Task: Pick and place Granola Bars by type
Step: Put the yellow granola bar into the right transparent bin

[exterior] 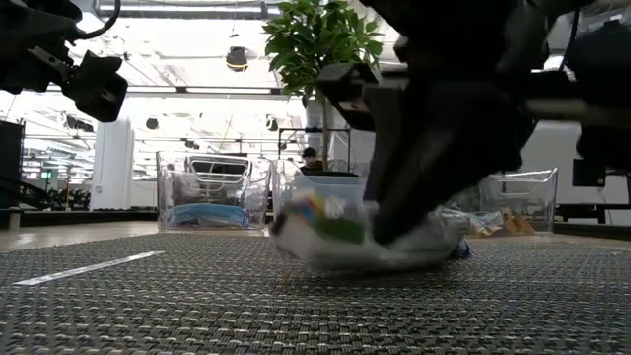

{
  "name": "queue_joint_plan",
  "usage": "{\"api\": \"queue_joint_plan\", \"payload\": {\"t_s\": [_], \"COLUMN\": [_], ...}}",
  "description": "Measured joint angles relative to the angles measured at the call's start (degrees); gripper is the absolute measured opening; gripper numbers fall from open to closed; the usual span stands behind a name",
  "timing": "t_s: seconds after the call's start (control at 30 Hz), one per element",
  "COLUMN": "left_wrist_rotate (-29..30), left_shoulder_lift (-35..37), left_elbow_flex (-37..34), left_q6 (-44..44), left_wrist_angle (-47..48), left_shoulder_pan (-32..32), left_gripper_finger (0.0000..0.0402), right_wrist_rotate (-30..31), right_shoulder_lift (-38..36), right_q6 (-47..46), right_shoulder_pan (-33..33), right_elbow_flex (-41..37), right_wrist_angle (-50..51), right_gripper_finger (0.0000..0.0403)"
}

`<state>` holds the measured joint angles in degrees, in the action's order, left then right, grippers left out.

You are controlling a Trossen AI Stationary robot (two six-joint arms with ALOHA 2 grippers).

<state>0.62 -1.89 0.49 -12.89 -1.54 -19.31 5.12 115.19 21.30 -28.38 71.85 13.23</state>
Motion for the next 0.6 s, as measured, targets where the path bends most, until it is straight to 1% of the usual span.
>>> {"api": "queue_joint_plan", "payload": {"t_s": [0.27, 0.6], "left_wrist_rotate": [0.00, 0.00], "left_shoulder_lift": [0.00, 0.00], "left_elbow_flex": [0.00, 0.00], "left_q6": [-0.15, -0.01], "left_wrist_angle": [0.00, 0.00], "left_shoulder_pan": [-0.01, -0.01], "left_gripper_finger": [0.0224, 0.0224], "right_wrist_rotate": [-0.37, -0.76], "right_shoulder_lift": [-6.56, -15.72], "right_q6": [-7.42, -18.23], "right_shoulder_pan": [0.80, 4.87], "right_elbow_flex": [0.07, 0.07], "right_wrist_angle": [-0.15, -0.39], "right_gripper_finger": [0.0012, 0.0011]}}
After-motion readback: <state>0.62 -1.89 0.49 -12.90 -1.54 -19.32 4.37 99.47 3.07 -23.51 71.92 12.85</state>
